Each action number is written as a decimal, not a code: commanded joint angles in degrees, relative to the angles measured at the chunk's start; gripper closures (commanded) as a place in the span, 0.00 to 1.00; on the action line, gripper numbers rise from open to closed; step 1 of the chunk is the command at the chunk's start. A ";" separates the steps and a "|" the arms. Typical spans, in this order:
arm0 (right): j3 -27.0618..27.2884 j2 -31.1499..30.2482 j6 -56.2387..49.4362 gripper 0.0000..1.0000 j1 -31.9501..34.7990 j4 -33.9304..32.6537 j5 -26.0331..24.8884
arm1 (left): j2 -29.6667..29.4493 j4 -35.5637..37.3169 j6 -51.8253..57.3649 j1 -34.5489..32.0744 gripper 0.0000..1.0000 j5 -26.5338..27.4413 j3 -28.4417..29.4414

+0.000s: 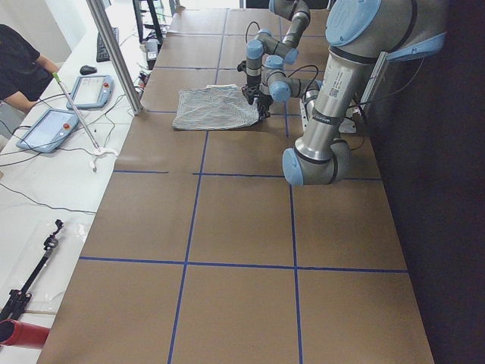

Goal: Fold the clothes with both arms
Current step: 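Move the right gripper to the shirt's near end beside the left gripper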

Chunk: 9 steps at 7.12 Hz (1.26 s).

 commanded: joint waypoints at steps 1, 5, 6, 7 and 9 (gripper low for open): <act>0.06 0.02 -0.15 0.82 0.00 -0.20 0.01 | -0.05 0.00 -0.15 0.06 1.00 0.00 -0.04; 0.06 -0.25 -0.16 0.00 -0.09 -0.11 -0.08 | -0.05 0.00 -0.33 0.06 1.00 0.00 -0.04; -0.02 -0.25 -0.07 0.00 -0.35 -0.20 -0.42 | -0.05 0.00 -0.33 0.06 1.00 0.00 -0.04; -0.29 -0.42 -0.15 0.00 -0.53 -0.20 -0.51 | -0.05 0.00 -0.33 0.06 1.00 0.00 -0.04; -0.55 -0.69 -0.16 0.00 -1.05 -0.29 -1.39 | -0.05 0.00 -0.33 0.06 1.00 0.00 -0.04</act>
